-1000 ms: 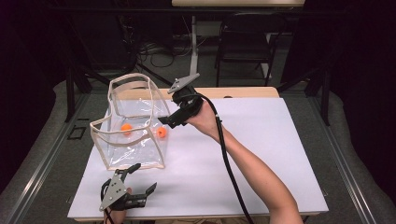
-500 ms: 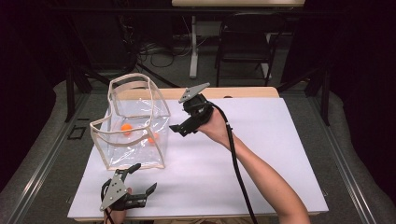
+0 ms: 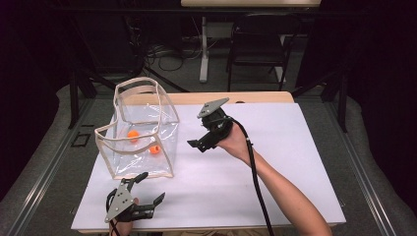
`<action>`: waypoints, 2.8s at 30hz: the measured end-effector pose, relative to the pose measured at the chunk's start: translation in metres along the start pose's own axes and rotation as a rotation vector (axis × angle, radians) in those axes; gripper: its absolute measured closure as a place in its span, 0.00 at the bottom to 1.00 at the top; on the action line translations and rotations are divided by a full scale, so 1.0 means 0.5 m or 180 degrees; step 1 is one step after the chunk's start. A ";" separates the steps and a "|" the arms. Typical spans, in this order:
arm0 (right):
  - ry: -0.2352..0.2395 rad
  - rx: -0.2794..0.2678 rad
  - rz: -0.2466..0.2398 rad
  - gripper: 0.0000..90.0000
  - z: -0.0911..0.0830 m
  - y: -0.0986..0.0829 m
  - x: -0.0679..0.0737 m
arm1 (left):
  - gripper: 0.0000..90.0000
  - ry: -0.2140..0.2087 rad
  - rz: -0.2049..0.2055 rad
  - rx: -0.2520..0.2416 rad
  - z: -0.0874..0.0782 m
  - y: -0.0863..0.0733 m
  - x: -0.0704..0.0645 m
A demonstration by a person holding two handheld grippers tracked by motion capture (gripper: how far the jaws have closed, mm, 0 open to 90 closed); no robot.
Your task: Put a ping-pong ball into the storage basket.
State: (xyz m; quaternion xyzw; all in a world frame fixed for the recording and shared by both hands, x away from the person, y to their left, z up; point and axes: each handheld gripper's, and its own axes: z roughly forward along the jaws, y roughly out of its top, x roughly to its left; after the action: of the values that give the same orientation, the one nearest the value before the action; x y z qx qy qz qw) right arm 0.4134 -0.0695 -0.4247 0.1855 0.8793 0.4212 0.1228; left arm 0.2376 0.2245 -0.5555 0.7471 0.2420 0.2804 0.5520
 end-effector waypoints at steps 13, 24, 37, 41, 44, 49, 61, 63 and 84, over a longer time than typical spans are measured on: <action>-0.0104 0.0069 -0.0006 0.00 -0.019 -0.056 0.009 | 0.17 -0.0002 0.0011 0.0001 0.002 0.002 -0.004; -0.0169 0.0072 -0.0005 0.00 -0.037 -0.098 0.017 | 0.17 -0.0006 0.0019 0.0015 0.003 0.001 -0.003; -0.0238 0.0081 -0.0033 0.00 -0.063 -0.146 0.035 | 0.17 -0.0012 0.0035 0.0035 0.003 0.002 -0.003; -0.0235 0.0108 -0.0012 0.00 -0.068 -0.164 0.043 | 0.17 -0.0004 0.0020 0.0030 0.003 0.001 -0.003; -0.0249 0.0141 -0.0025 0.00 -0.070 -0.174 0.045 | 0.17 -0.0005 0.0030 0.0033 0.004 0.002 -0.003; -0.0269 0.0153 0.0008 0.00 -0.077 -0.192 0.048 | 0.17 0.0001 0.0025 0.0033 0.003 0.001 -0.002; -0.0368 0.0104 0.0077 0.00 -0.107 -0.239 0.056 | 0.17 0.0009 0.0026 0.0032 0.003 0.001 -0.003; -0.0378 0.0099 0.0110 0.00 -0.111 -0.248 0.057 | 0.17 0.0007 0.0029 0.0036 0.004 0.002 -0.003; -0.0510 0.0066 0.0264 0.00 -0.137 -0.326 0.071 | 0.17 0.0002 0.0031 0.0043 0.007 0.002 -0.005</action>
State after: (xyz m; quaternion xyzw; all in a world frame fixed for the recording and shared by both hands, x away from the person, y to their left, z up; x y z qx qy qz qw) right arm 0.3196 -0.1958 -0.5126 0.2561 0.8625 0.4006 0.1732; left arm 0.2383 0.2202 -0.5558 0.7519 0.2405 0.2816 0.5455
